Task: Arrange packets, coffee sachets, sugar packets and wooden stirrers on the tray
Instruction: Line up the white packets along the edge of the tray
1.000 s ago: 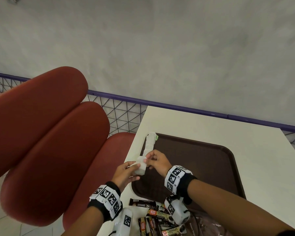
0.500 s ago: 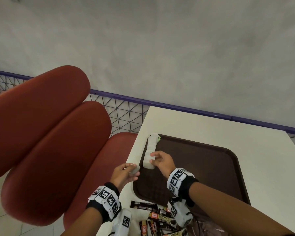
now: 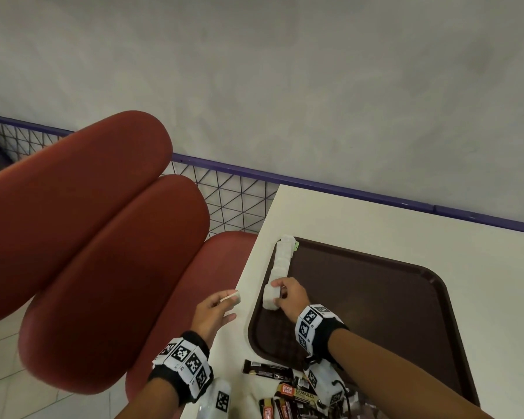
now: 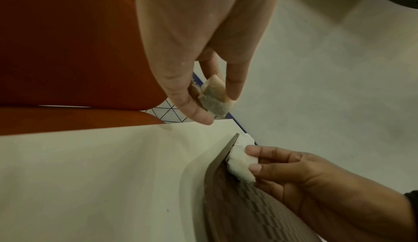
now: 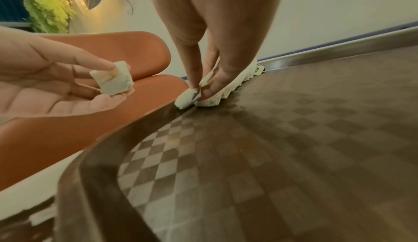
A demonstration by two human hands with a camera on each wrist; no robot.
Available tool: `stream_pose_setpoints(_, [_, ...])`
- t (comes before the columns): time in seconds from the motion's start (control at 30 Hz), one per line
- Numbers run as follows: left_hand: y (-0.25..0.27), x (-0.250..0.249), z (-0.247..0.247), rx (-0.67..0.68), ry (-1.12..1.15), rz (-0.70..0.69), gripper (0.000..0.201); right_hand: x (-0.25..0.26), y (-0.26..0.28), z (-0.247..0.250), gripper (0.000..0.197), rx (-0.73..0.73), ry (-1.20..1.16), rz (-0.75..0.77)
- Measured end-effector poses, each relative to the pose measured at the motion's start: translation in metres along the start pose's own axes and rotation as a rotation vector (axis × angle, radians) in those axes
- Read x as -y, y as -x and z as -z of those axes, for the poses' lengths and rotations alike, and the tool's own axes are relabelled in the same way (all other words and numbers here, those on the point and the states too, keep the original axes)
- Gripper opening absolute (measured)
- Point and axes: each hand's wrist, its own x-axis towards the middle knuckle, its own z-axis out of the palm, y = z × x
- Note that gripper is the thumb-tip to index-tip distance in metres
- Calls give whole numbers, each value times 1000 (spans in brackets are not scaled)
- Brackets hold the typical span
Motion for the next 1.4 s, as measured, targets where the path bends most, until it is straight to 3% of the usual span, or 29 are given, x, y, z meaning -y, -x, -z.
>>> stream_pose_setpoints(0.43, [-1, 2, -2, 71, -59, -16, 19, 0, 1, -6, 48, 67, 249, 62])
stream_pose_setpoints(0.6, [1, -1, -6, 64, -87, -37, 63, 9, 11, 2, 36, 17, 309, 139])
stream_pose_setpoints(0.7, [1, -2, -9, 79, -88, -32, 85, 21, 15, 4, 21, 25, 181, 100])
stream_pose_setpoints(0.9, [-1, -2, -17, 142, -99, -21, 100, 38, 23, 8, 50, 251, -21, -45])
stream_pose_setpoints(0.97, [1, -2, -20, 167, -127, -35, 99, 39, 25, 8, 40, 243, -103, -19])
stream_pose_setpoints(1.03, [4, -2, -22, 200, -161, -42, 93, 42, 29, 8, 16, 185, -189, 32])
stream_pose_setpoints(1.1, [6, -2, -23, 207, -181, -33, 70, 44, 31, 10, 5, 118, -234, 79])
stream_pose_setpoints(1.27, [19, -8, -28, 197, -229, -91, 11, 45, 39, 15, 18, 95, -295, 174])
stream_pose_setpoints(1.4, [21, -10, -28, 141, -216, -124, 10, 40, 43, 20, 23, 100, -378, 180])
